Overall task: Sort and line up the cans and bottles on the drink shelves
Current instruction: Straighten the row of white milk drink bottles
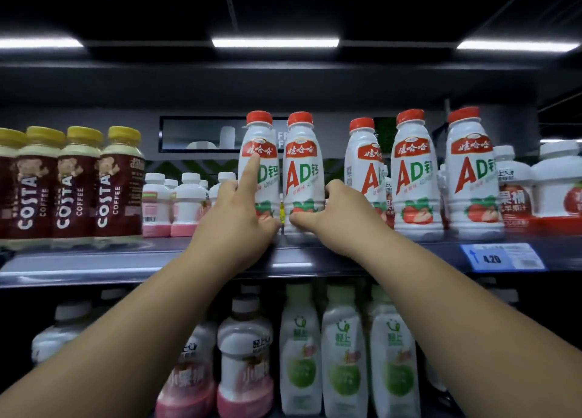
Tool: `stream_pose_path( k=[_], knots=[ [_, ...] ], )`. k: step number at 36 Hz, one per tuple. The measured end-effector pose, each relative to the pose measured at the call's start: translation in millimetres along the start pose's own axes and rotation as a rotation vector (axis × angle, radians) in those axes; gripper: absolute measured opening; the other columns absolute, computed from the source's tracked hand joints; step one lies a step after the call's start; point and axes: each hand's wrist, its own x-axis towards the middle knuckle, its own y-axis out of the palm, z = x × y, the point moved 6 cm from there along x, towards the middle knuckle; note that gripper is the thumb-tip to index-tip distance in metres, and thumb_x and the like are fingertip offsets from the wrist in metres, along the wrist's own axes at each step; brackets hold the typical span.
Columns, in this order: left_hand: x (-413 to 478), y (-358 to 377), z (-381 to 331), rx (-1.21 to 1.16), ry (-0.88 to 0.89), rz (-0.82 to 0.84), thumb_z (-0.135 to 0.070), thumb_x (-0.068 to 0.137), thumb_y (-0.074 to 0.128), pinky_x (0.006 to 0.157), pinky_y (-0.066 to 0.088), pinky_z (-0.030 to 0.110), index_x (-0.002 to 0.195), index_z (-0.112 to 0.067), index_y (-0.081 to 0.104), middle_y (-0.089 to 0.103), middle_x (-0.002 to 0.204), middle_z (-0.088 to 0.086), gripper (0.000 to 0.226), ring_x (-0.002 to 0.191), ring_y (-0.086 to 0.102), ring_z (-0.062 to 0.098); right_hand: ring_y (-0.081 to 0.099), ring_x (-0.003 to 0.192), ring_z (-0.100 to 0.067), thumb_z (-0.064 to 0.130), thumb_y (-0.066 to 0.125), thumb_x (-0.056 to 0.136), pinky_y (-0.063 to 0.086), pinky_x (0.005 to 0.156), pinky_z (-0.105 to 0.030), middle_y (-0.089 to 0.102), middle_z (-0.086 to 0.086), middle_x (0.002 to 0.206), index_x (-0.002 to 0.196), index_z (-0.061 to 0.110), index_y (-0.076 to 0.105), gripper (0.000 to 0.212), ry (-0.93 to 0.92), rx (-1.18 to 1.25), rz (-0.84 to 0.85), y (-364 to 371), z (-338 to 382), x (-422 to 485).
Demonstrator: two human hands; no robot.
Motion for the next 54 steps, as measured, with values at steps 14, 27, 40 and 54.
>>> stream_pose_path(
  k=[14,27,40,54],
  knots=[
    [-9.1,-39.7,50.0,-0.011,0.084,-0.031,-0.040,0.083,0.067,0.090,0.048,0.039,0.153,-0.045,-0.004,0.041,0.138,0.004,0.100,0.110,0.055,0.026,0.062,0.098,-0.020,0.065,0.065,0.074,0.054,0.085,-0.046,0.063,0.008,0.113,0.118,0.028,0.045,0.061,0.013,-0.026,-0.012,47.4,39.8,0.8],
    [-12.4,-37.5,45.7,0.081,0.054,-0.076,-0.050,0.086,0.058,0.083,0.047,0.040,0.153,-0.042,-0.008,0.037,0.139,0.006,0.094,0.111,0.052,0.028,0.063,0.099,-0.019,0.070,0.060,0.077,0.054,0.083,-0.043,0.066,0.011,0.109,0.116,0.034,0.053,0.054,-0.072,-0.079,-0.102,43.3,36.8,-9.6],
    [-40.5,-16.5,-72.7,0.145,0.526,-0.296,-0.047,0.080,0.058,0.089,0.041,0.045,0.140,-0.008,0.047,0.053,0.131,0.017,0.072,0.111,0.051,0.034,0.055,0.101,-0.029,0.030,0.063,0.075,0.048,0.086,-0.045,0.061,-0.006,0.111,0.110,0.012,0.065,0.039,-0.351,-0.111,-0.637,-57.4,-39.0,-47.9],
    [20.9,103.2,-114.8,0.039,0.025,0.144,-0.064,0.077,0.066,0.086,0.053,0.051,0.149,-0.040,-0.002,0.046,0.130,0.007,0.102,0.105,0.060,0.031,0.041,0.121,-0.027,0.051,0.062,0.084,0.033,0.103,-0.045,0.049,-0.004,0.138,0.152,0.021,0.023,0.084,-0.053,-0.302,-0.530,-84.2,-106.1,-22.7]
  ],
)
